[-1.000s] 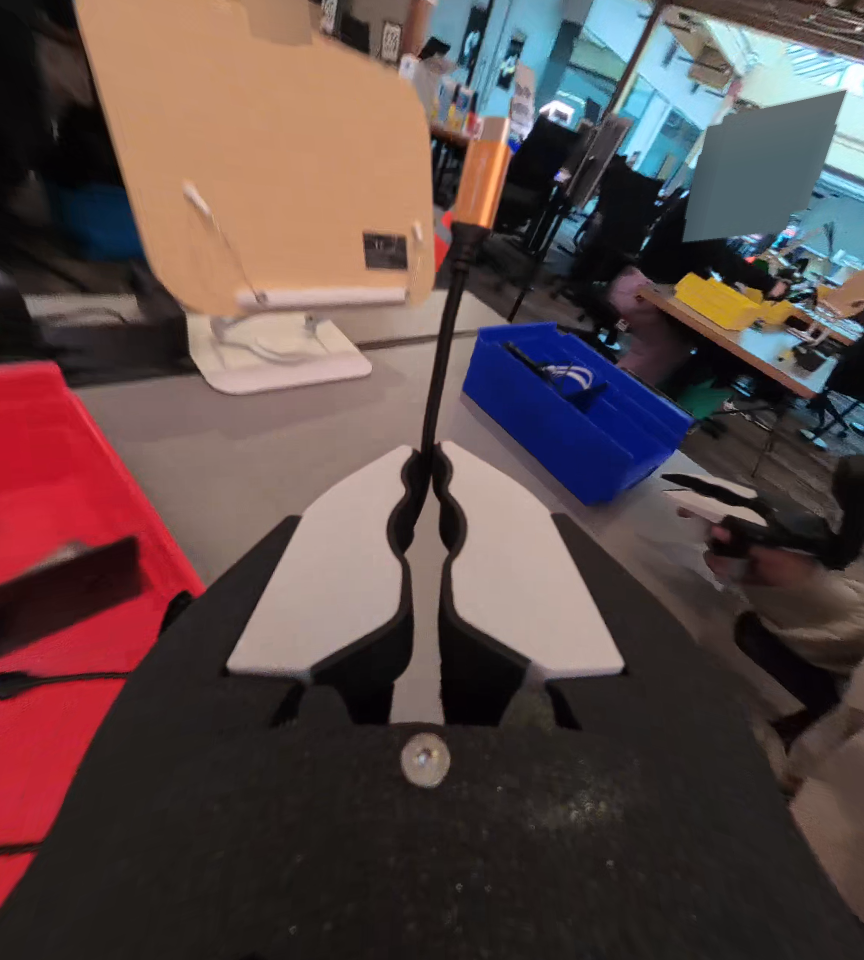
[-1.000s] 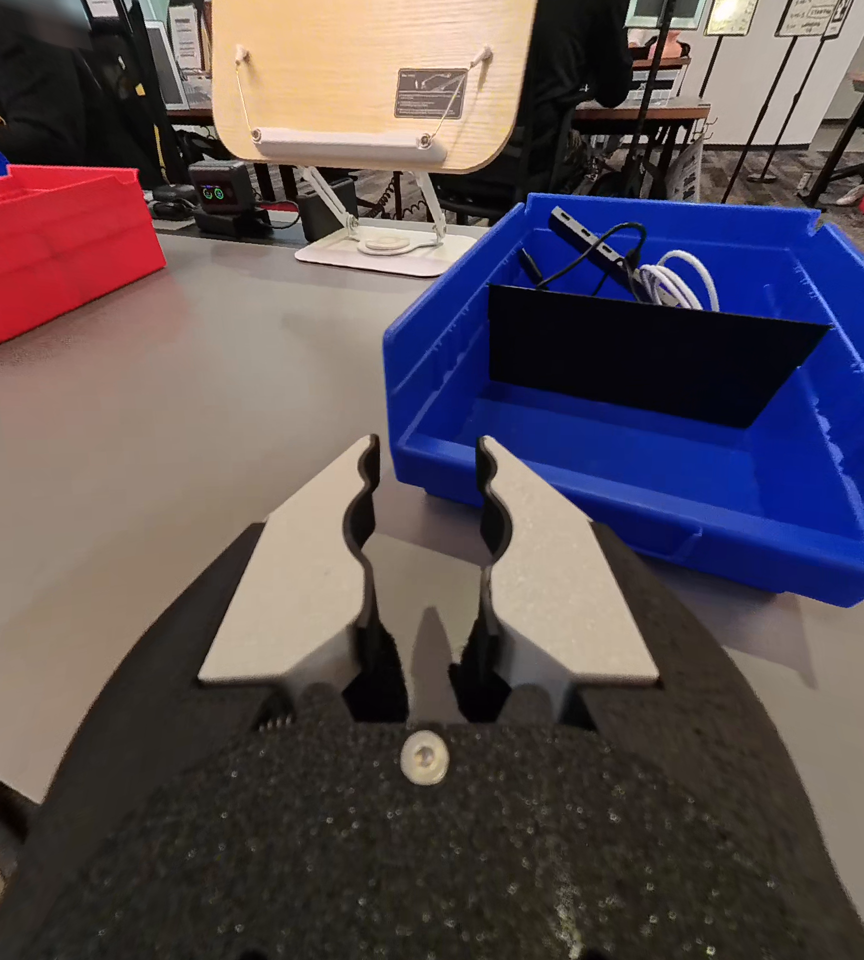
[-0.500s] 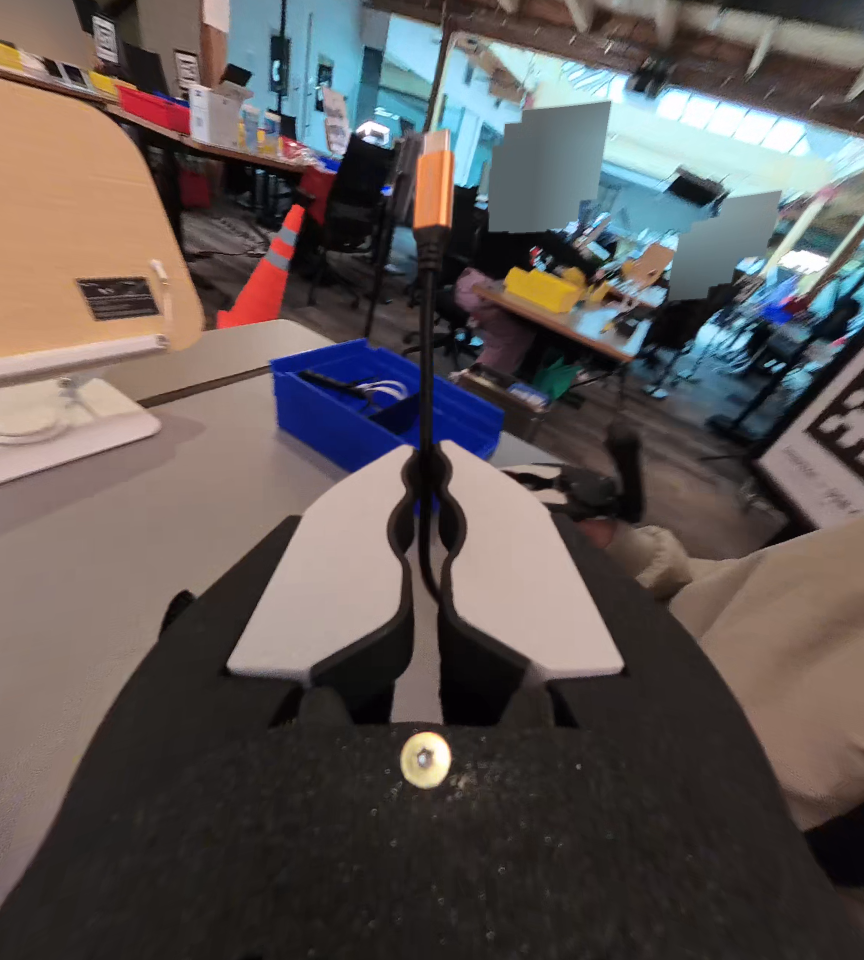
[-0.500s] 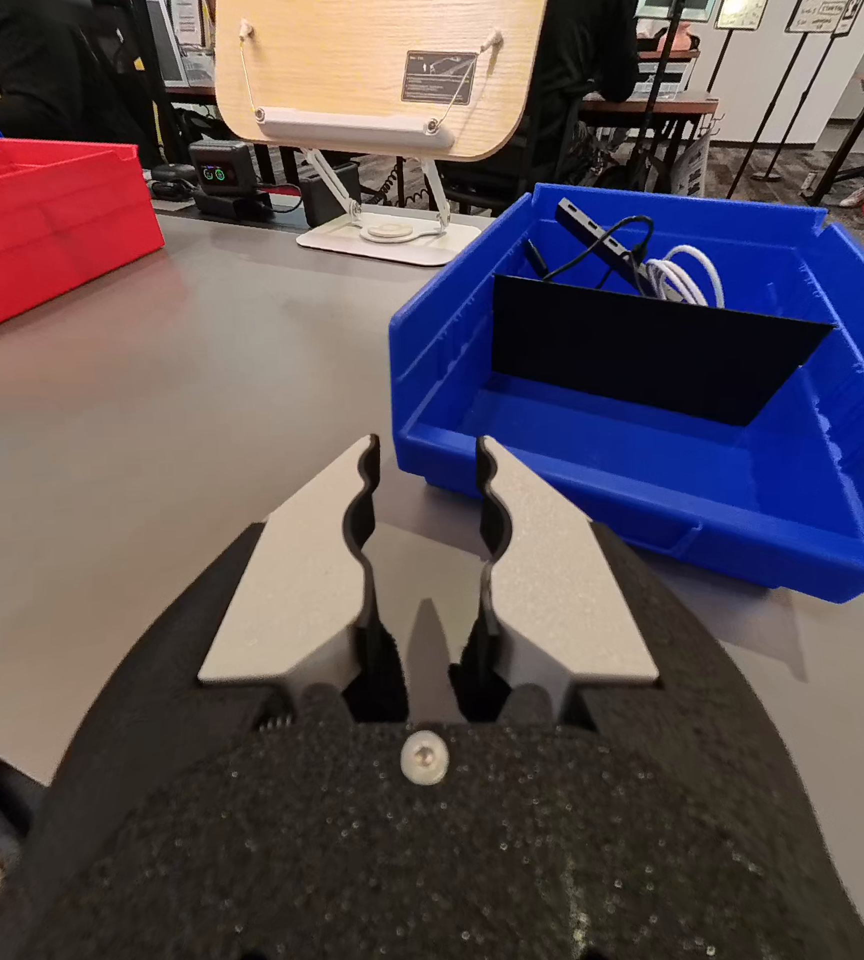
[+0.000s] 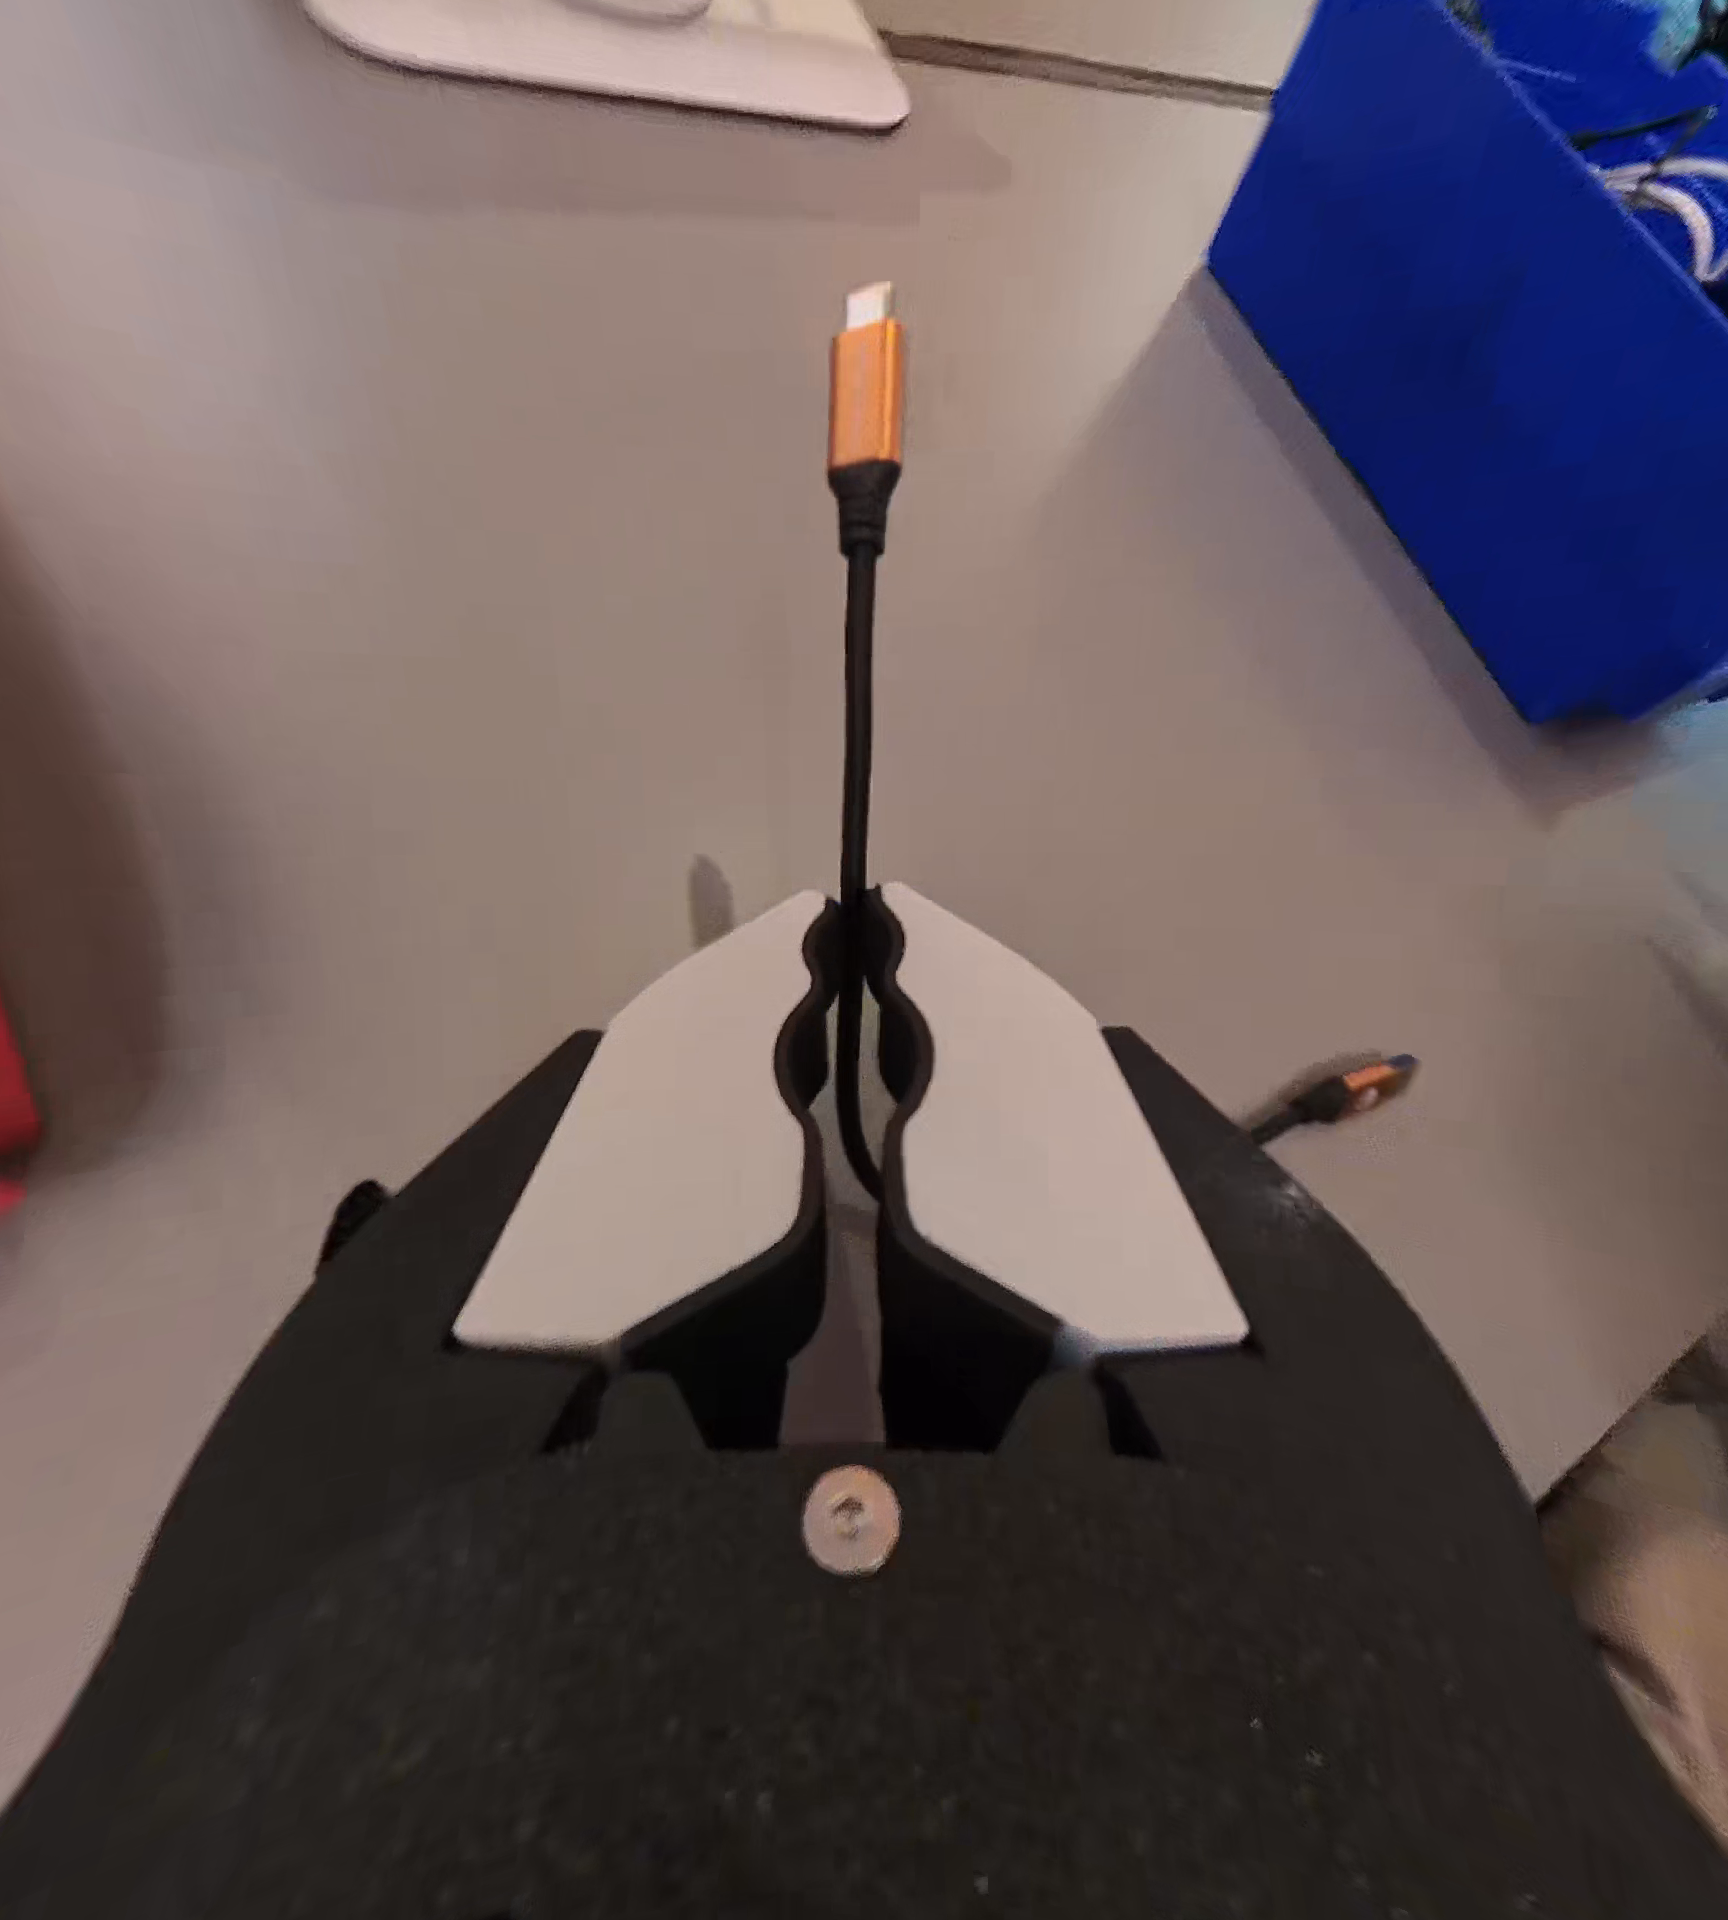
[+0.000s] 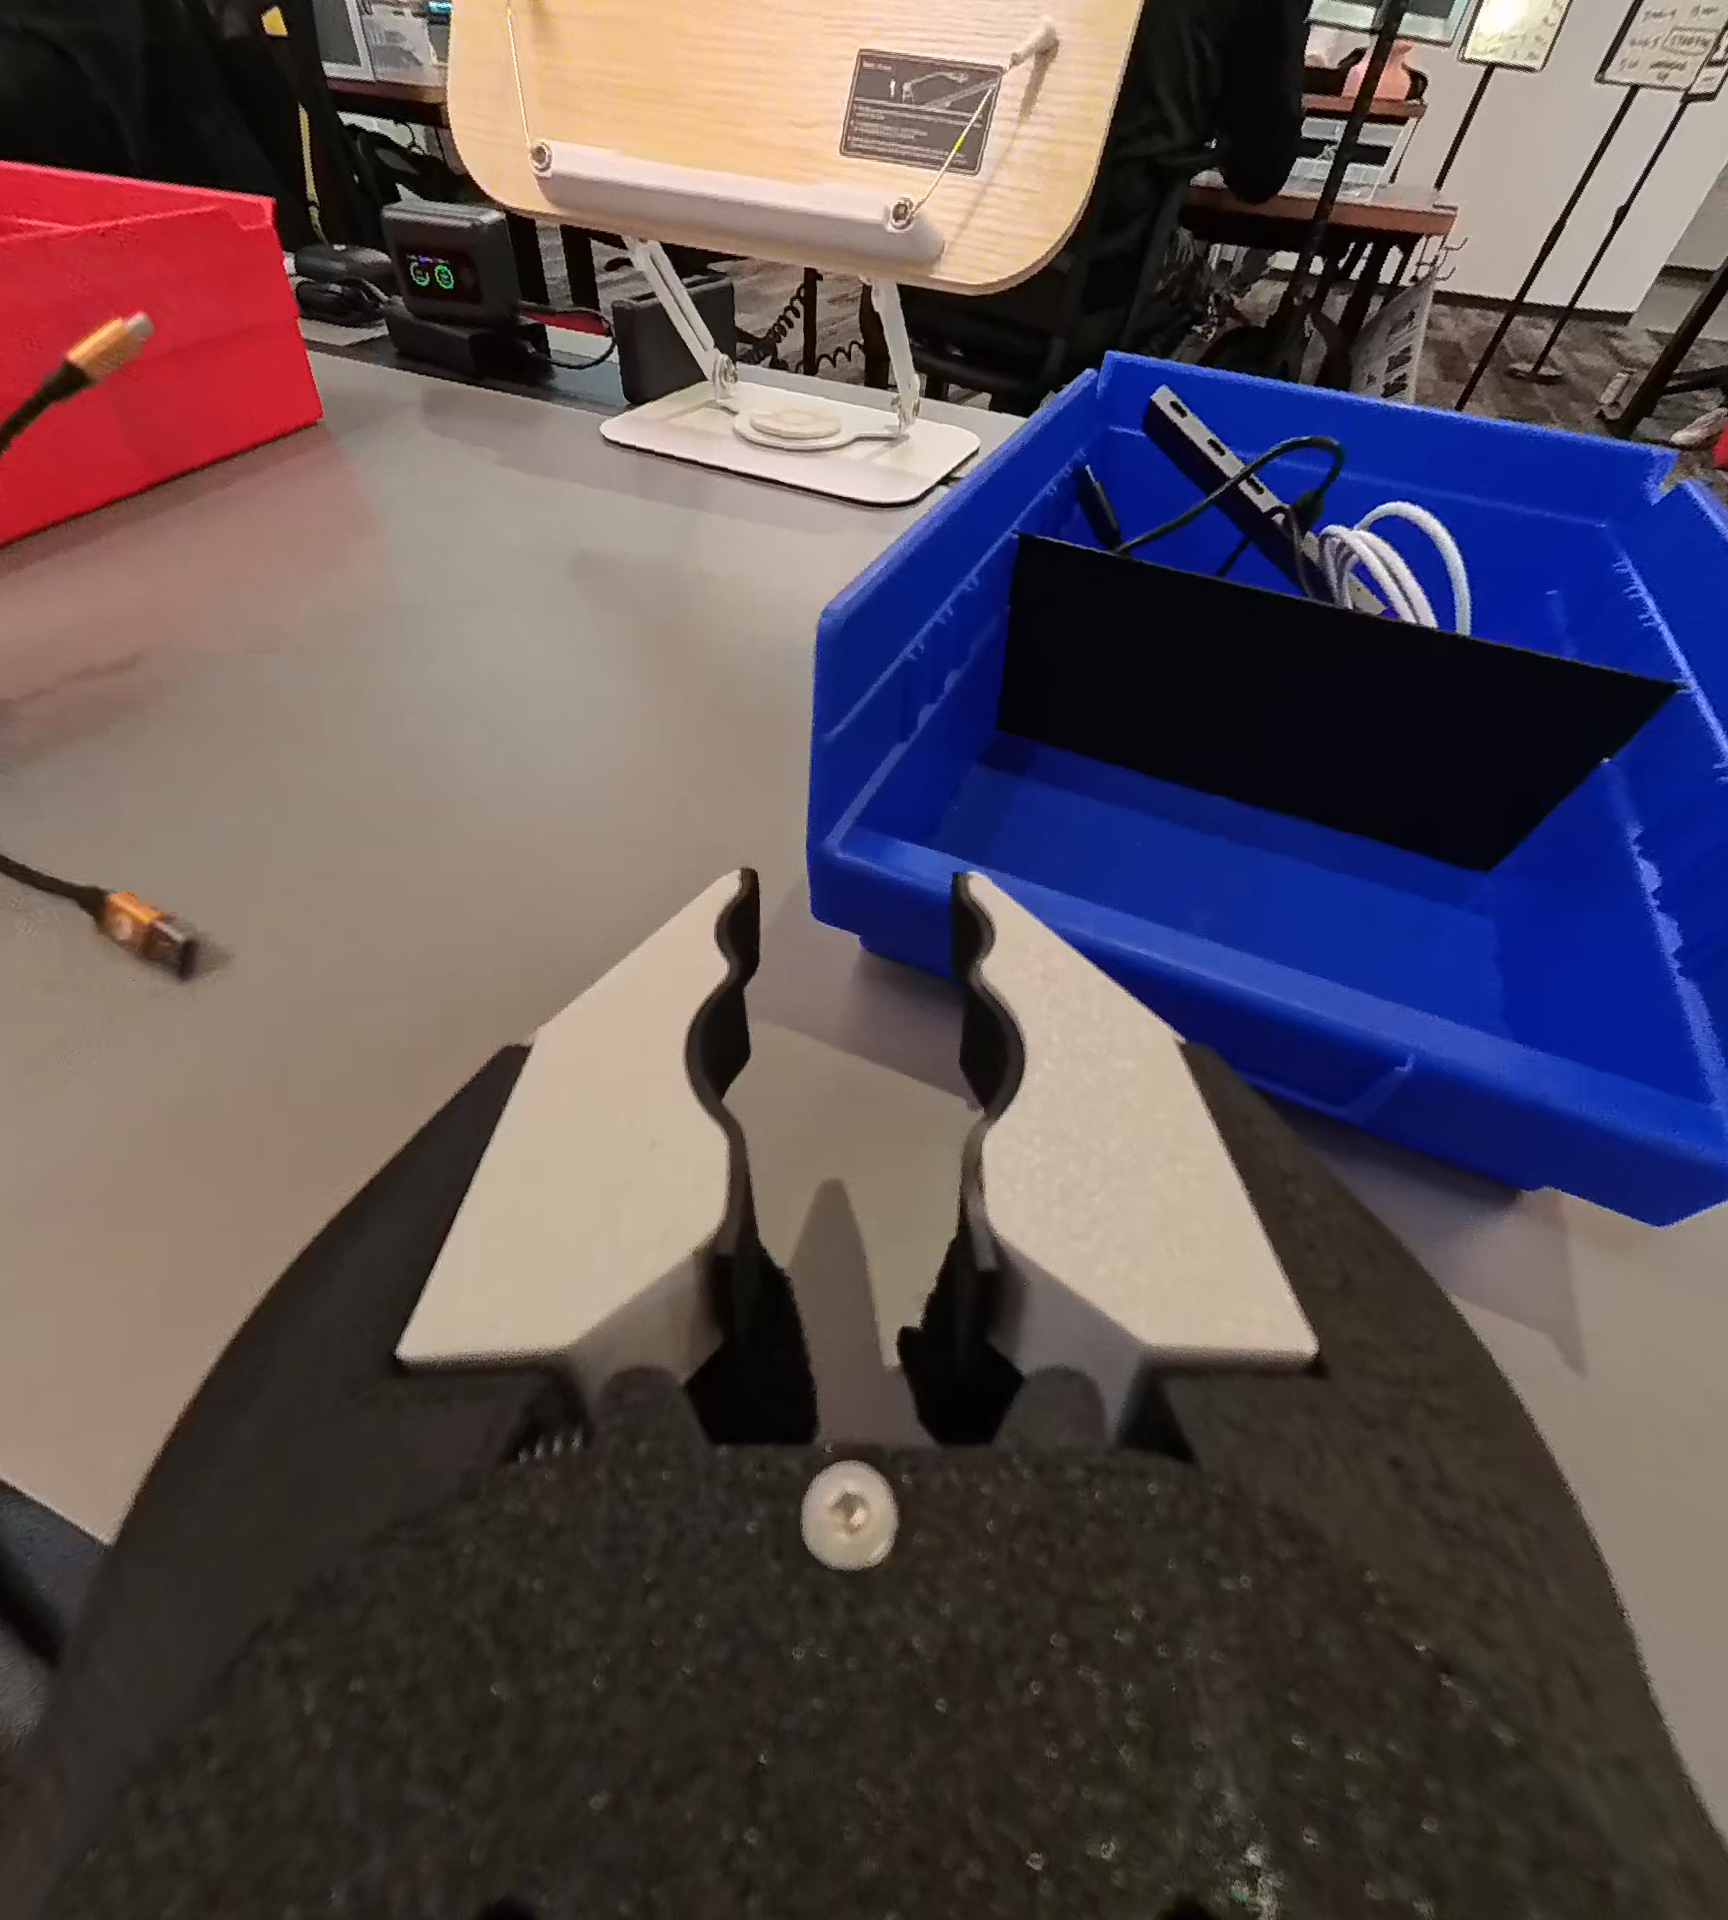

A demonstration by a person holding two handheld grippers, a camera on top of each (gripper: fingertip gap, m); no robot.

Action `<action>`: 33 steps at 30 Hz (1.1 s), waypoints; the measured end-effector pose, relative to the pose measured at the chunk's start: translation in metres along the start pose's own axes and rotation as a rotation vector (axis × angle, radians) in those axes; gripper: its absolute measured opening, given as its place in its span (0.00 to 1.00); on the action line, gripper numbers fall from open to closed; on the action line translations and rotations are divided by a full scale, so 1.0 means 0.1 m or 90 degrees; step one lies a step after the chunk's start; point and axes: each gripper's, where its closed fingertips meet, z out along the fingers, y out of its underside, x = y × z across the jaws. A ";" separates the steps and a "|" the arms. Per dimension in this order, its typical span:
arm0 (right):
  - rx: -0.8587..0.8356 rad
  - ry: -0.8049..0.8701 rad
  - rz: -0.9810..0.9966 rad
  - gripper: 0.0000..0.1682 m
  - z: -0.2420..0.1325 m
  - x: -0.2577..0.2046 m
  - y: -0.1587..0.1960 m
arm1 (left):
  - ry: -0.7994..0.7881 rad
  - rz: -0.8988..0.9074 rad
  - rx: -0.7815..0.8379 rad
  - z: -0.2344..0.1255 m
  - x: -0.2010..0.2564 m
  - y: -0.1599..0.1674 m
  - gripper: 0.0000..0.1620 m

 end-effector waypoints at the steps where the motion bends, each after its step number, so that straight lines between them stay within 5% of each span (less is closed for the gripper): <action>1: 0.000 -0.002 0.002 0.21 0.00 0.00 0.00 | -0.006 -0.030 -0.001 -0.02 -0.06 0.03 0.02; 7: -0.004 -0.010 -0.003 0.21 0.01 -0.04 0.01 | -0.111 -0.124 0.059 -0.24 -0.40 0.15 0.02; 11: -0.003 -0.014 -0.004 0.21 0.03 -0.05 0.01 | -0.028 -0.111 -0.015 -0.15 0.06 0.49 0.04; 14: -0.008 -0.017 0.002 0.21 0.04 -0.05 0.03 | -0.036 -0.038 -0.081 -0.09 0.33 0.68 0.24; 21: -0.006 -0.018 0.007 0.21 0.03 -0.05 0.02 | -0.051 0.088 0.064 -0.45 0.14 0.05 0.27; 26: -0.011 -0.023 0.008 0.21 0.05 -0.06 0.05 | -0.097 0.109 0.055 -0.87 -0.71 -0.53 0.22; 33: -0.018 -0.037 0.014 0.21 0.12 -0.11 0.07 | -0.055 0.369 -0.208 -0.71 -1.81 -0.55 0.25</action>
